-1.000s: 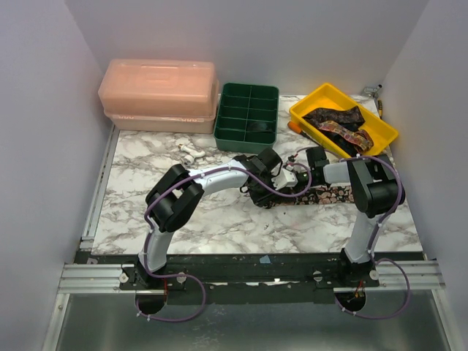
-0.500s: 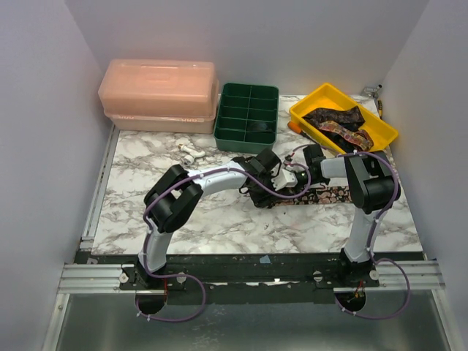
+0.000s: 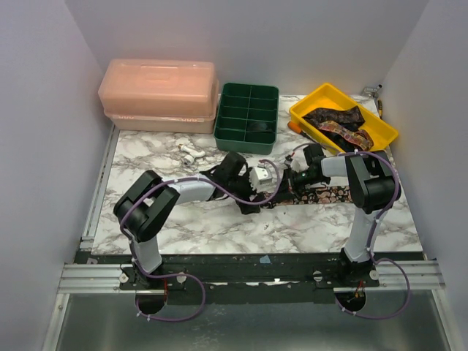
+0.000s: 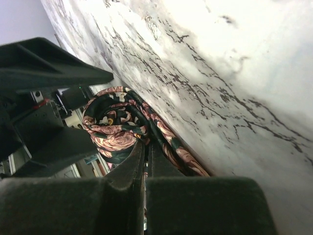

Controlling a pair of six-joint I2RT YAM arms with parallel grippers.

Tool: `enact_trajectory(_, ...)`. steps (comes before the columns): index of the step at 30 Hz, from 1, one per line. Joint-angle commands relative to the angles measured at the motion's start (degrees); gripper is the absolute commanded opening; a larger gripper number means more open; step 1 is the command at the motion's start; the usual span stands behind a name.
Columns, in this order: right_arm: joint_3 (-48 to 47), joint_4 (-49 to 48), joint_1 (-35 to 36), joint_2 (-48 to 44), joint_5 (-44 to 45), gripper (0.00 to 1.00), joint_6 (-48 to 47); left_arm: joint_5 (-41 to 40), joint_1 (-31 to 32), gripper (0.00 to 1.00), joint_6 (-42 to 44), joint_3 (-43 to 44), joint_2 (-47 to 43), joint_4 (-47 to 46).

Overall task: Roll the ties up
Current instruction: Roll the tie at the center of the board.

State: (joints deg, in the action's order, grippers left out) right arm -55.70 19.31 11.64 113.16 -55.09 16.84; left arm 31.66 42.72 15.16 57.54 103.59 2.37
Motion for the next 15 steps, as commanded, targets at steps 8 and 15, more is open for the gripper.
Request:
enact_trajectory(8, 0.0, 4.3, 0.1, 3.5, 22.2, 0.00, -7.9, 11.8, -4.4, 0.98, -11.2, -18.1, -1.3, -50.9)
enact_trajectory(15, -2.5, 6.6, 0.1, 5.7, 25.5, 0.00, -9.1, 9.7, -1.7, 0.92, -13.0, -16.7, 7.4, -63.6)
